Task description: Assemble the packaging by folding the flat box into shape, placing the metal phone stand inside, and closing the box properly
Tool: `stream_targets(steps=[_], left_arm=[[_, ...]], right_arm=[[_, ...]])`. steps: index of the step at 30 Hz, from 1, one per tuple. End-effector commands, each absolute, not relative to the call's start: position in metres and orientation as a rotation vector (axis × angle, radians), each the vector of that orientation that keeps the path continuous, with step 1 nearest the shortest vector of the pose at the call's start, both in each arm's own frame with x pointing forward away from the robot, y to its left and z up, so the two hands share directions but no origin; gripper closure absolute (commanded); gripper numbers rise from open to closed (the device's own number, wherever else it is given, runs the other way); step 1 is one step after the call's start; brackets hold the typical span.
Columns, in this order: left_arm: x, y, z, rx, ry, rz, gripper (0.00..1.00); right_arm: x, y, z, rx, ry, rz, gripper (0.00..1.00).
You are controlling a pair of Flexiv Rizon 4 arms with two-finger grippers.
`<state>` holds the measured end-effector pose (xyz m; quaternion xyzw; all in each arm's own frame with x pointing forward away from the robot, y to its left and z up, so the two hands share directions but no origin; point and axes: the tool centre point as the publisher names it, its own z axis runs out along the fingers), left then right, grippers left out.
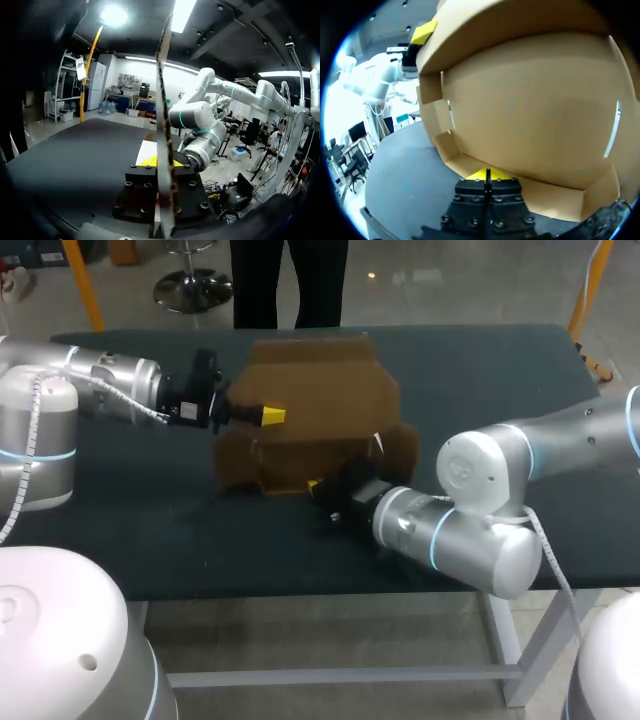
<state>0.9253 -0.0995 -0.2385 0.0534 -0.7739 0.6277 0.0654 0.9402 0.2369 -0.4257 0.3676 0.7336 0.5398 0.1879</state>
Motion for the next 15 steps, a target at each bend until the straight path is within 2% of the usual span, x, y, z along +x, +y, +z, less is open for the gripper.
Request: stream_targets(steps=[1,15], left_arm=[[0.9259,-0.1009,-0.2385,0.167,-2.349,1.874,1.00],[0.9261,-0.1000,-0.2375,0.185,-2.383,1.862,1.00]], right_arm=[[0.9394,0.2398,-0.4291,1.035,2.056,1.514,1.00],[0.9394,0.2398,-0.4291,1.035,2.056,1.514,1.00]])
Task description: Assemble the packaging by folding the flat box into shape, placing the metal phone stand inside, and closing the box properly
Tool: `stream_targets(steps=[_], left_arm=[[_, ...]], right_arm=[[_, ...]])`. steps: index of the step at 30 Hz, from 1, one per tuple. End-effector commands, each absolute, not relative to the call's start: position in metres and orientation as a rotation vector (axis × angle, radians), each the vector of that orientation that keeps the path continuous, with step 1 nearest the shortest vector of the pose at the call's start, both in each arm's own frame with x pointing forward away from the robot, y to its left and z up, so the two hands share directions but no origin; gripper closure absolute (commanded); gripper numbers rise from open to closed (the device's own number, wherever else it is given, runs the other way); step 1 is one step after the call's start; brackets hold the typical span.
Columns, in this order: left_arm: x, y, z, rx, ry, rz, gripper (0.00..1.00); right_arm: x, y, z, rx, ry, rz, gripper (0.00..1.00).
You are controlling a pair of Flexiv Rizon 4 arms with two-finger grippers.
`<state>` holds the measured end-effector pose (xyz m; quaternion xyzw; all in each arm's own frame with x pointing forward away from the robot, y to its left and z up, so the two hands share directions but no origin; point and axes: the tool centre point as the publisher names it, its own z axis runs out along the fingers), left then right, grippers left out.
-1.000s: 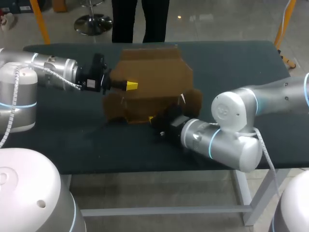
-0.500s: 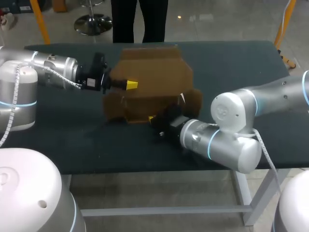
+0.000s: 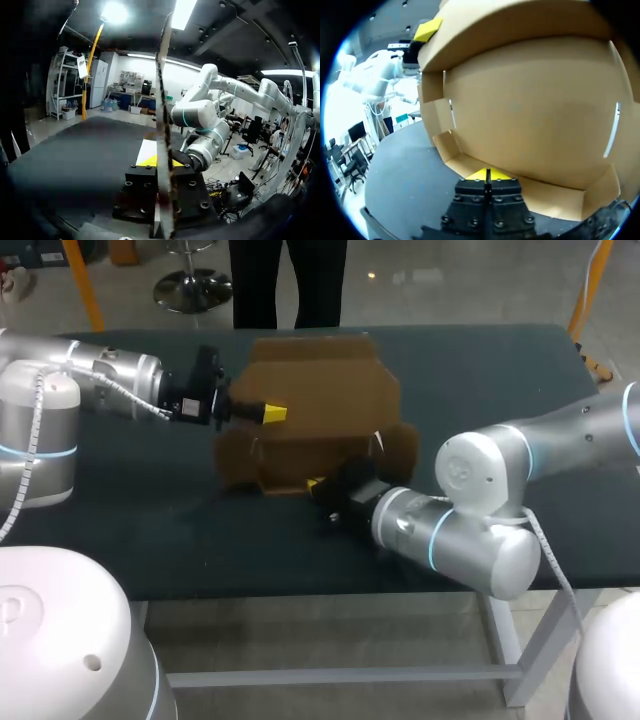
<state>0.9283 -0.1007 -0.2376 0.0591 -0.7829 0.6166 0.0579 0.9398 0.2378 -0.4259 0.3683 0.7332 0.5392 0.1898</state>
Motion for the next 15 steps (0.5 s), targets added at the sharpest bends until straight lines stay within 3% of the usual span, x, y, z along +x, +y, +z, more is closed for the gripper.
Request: stream_targets(steps=[1,15], left_arm=[[0.9262,-0.1000,-0.2375,0.185,-2.384,1.861,1.00],[0.9267,-0.1025,-0.2406,0.191,-2.408,1.837,1.00]], right_arm=[[0.9394,0.2398,-0.4291,1.035,2.056,1.514,1.00],[0.9394,0.2398,-0.4291,1.035,2.056,1.514,1.00]])
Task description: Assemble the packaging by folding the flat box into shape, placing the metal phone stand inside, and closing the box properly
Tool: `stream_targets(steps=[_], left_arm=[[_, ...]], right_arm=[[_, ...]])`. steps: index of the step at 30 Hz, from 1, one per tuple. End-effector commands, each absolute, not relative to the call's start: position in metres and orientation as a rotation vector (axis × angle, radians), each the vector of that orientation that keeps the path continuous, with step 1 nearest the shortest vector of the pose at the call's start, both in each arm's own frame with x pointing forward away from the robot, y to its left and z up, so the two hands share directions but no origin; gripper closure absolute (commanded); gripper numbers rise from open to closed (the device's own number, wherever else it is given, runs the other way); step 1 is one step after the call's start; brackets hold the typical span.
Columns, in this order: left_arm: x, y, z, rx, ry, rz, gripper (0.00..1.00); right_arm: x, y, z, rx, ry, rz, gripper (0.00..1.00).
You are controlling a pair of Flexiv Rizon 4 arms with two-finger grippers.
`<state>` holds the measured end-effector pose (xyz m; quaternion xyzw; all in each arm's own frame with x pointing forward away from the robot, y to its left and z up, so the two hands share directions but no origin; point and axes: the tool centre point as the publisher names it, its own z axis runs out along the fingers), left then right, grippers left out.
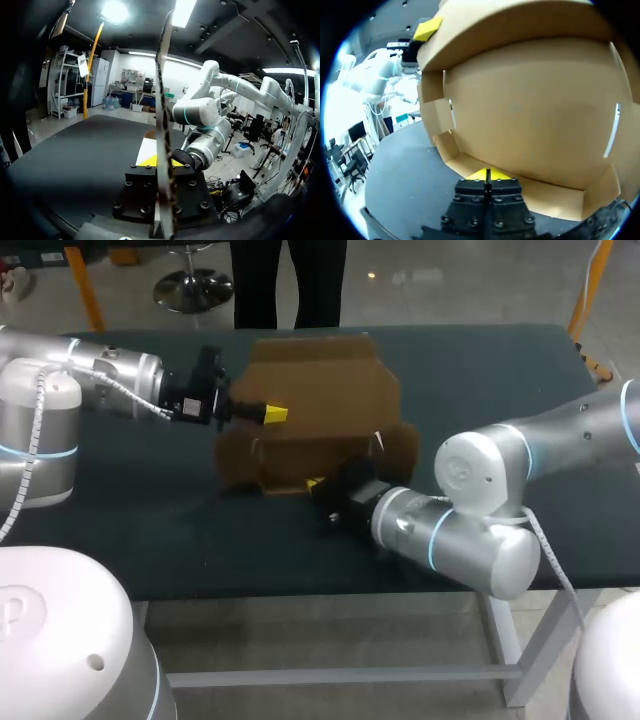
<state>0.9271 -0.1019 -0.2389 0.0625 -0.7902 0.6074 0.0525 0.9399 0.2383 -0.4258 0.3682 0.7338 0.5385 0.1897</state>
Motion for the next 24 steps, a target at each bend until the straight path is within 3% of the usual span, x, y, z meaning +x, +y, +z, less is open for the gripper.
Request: stream_targets(steps=[1,24], left_arm=[[0.9266,-0.1026,-0.2408,0.191,-2.409,1.836,1.00],[0.9225,-0.1027,-0.2381,0.186,-2.422,1.853,1.00]], right_arm=[[0.9394,0.2398,-0.4291,1.035,2.056,1.514,1.00],[0.9394,0.2398,-0.4291,1.035,2.056,1.514,1.00]])
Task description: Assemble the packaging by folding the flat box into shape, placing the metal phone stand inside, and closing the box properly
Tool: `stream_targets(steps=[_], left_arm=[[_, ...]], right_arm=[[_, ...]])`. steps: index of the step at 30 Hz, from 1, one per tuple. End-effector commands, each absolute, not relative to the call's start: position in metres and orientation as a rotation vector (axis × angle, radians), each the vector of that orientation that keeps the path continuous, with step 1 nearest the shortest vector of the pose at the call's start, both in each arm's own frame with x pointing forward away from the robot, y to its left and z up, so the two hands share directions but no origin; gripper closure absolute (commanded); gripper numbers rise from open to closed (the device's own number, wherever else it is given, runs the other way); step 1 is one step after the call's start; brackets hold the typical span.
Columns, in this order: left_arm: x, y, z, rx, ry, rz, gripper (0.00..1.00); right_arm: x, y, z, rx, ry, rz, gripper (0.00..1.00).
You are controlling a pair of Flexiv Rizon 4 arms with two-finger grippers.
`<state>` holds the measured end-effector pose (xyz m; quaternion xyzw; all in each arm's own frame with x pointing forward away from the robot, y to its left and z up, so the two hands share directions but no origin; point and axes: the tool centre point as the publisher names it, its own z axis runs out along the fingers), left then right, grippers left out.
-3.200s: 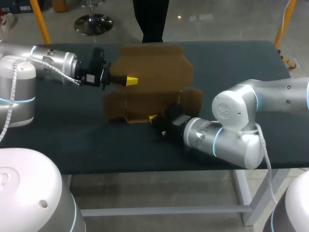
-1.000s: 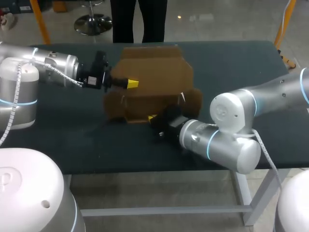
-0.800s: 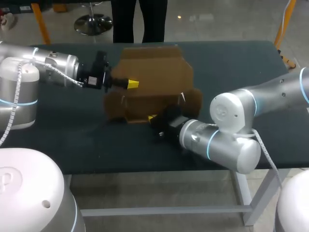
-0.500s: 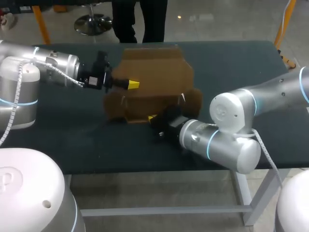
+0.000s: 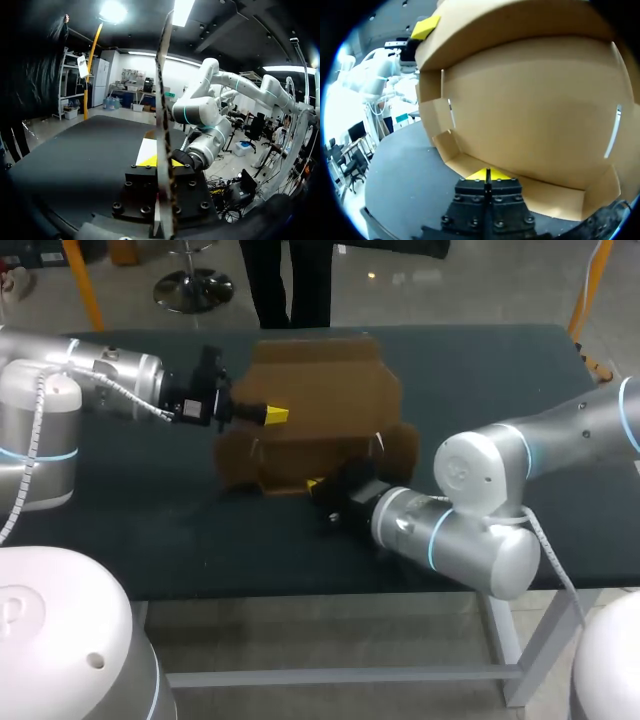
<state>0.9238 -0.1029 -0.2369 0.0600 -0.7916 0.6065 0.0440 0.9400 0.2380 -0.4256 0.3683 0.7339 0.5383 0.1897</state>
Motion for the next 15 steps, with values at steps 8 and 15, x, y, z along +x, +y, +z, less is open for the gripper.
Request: stream_targets(steps=[8,15], left_arm=[[0.923,-0.103,-0.238,0.186,-2.422,1.853,1.00],[0.923,-0.103,-0.238,0.186,-2.422,1.853,1.00]], right_arm=[[0.934,0.238,-0.424,1.014,2.045,1.550,1.00],[0.918,0.227,-0.408,0.969,2.042,1.612,1.00]])
